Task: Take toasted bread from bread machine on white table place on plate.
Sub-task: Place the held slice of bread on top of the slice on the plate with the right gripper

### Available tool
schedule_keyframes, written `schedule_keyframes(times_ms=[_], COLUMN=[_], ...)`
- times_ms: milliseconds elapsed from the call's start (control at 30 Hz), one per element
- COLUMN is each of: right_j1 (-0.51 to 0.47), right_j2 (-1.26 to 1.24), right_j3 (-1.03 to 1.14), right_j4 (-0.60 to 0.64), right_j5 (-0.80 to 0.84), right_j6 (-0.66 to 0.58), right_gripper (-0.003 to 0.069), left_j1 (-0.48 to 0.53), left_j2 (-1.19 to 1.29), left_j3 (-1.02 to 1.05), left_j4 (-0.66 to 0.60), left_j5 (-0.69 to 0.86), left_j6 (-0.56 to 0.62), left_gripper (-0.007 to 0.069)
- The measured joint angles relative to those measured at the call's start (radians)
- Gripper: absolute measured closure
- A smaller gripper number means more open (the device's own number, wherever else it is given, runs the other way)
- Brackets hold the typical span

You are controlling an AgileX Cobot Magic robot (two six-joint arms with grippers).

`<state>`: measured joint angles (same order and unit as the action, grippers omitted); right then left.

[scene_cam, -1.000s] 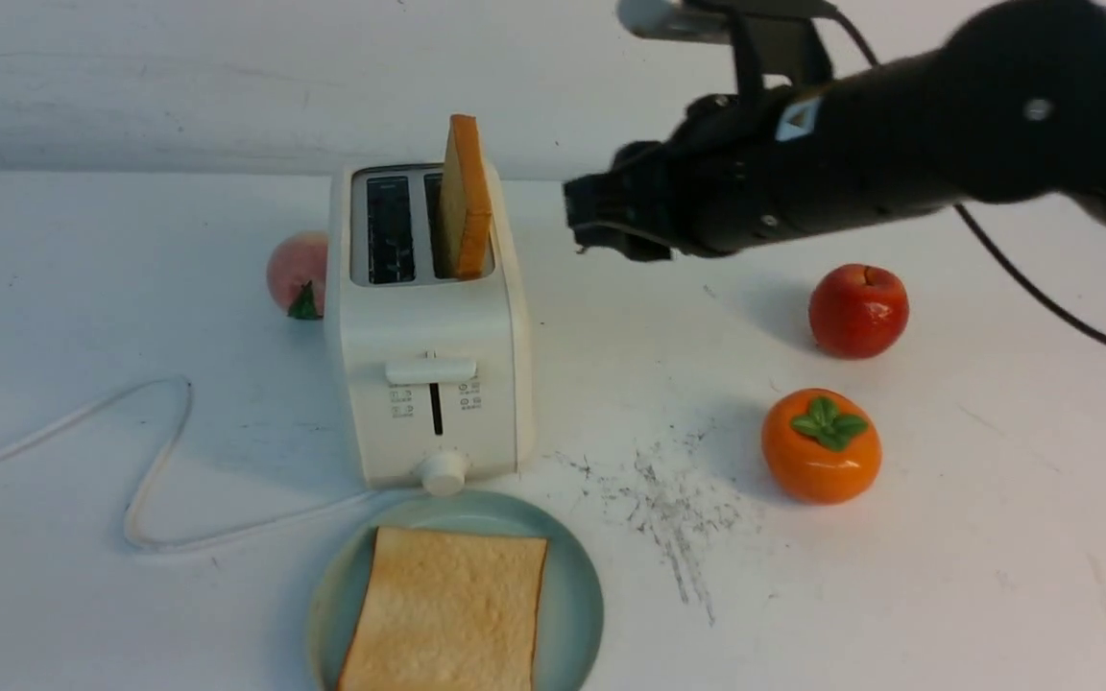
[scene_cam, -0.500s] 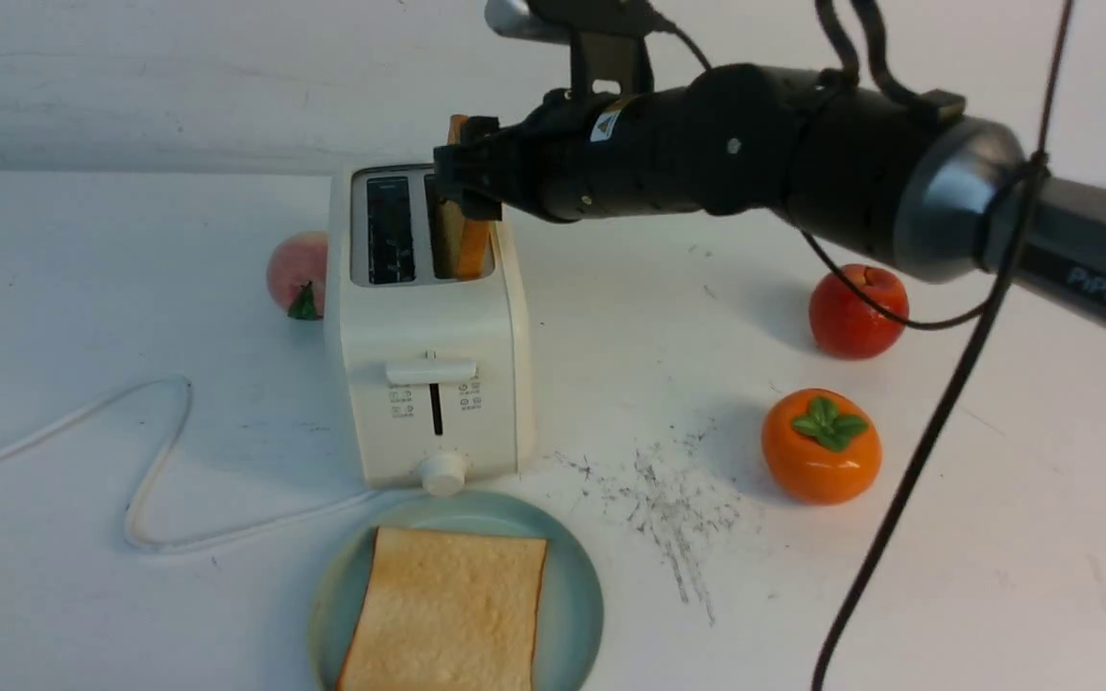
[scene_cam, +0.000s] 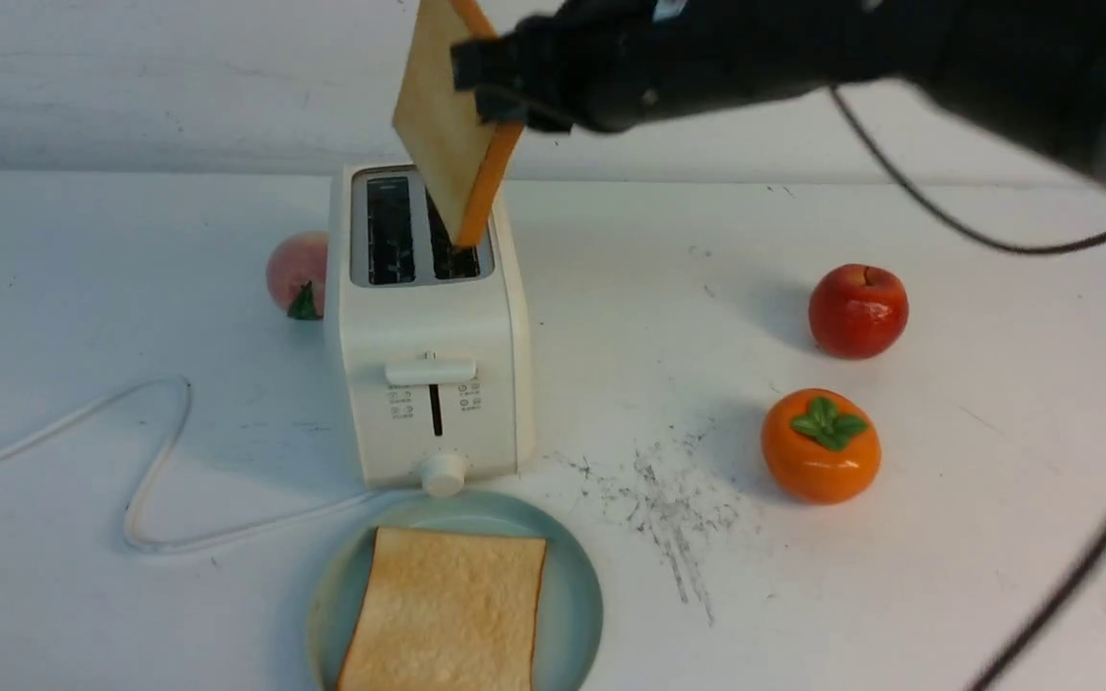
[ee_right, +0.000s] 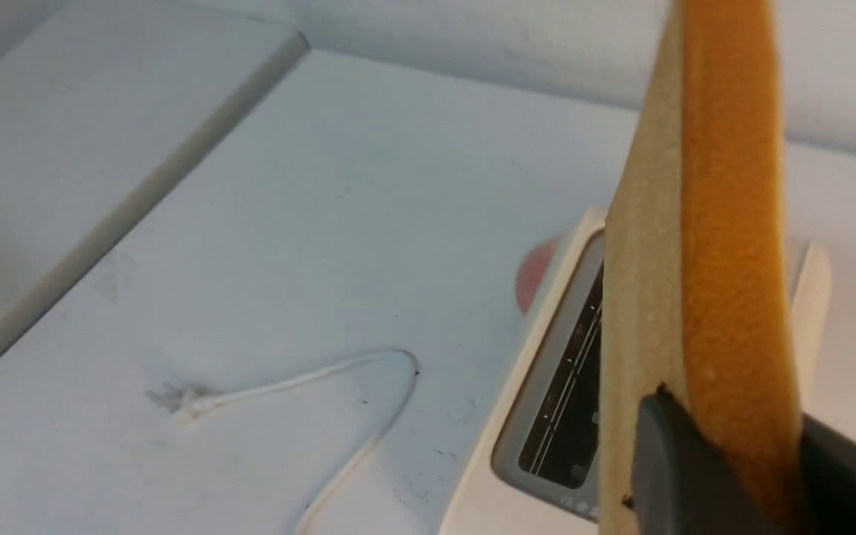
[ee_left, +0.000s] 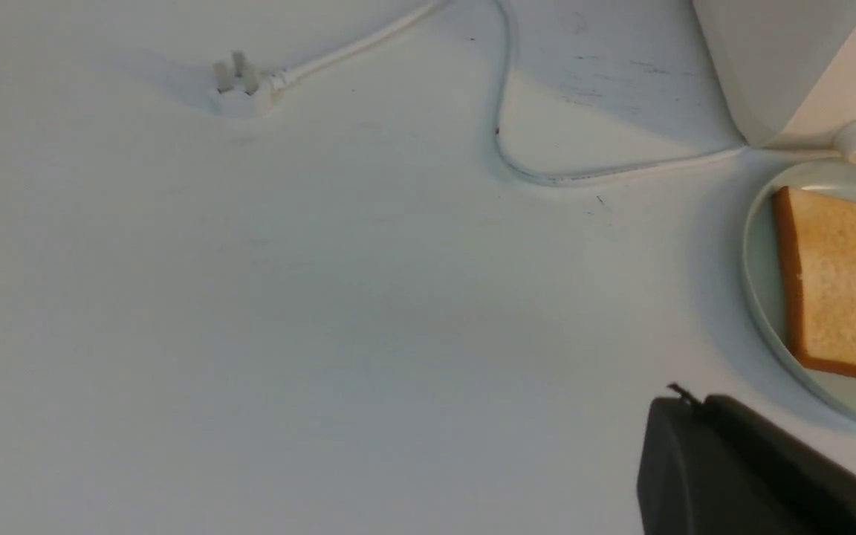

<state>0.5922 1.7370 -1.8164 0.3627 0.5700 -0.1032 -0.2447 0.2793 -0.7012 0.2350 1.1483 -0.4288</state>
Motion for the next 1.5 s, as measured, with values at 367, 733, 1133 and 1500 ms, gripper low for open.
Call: schedule_keyframes(times_ms=[367,733,1133,1500], right_j1=[0.002,0.002,0.002,0.002], right_j2=[-0.133,0.014,0.142,0.143], right_j3=[0.106,0.458,0.462,0.462], right_j4=[0.182,0.553,0.660,0.577], right_j5=[0.540,0.293,0.255,0.236], right_j6=[-0.207,-0.544,-0.647,-0.648], right_gripper=[0.0568,0.0568,0.0568,0.0417], left_j1=[0.000,0.000,0.000,0.000], left_j2=[0.000,0.000,0.000,0.000], left_j3=[0.037,0.114,0.116,0.116], left_j4=[0.011,0.007,0.007,0.006], left_j5=[-0.116,-0.158,-0.141,-0.118], left_j6=[0.000,0.000,0.000,0.000], left_gripper=[0.0638,0.0638,0.0638,0.0638])
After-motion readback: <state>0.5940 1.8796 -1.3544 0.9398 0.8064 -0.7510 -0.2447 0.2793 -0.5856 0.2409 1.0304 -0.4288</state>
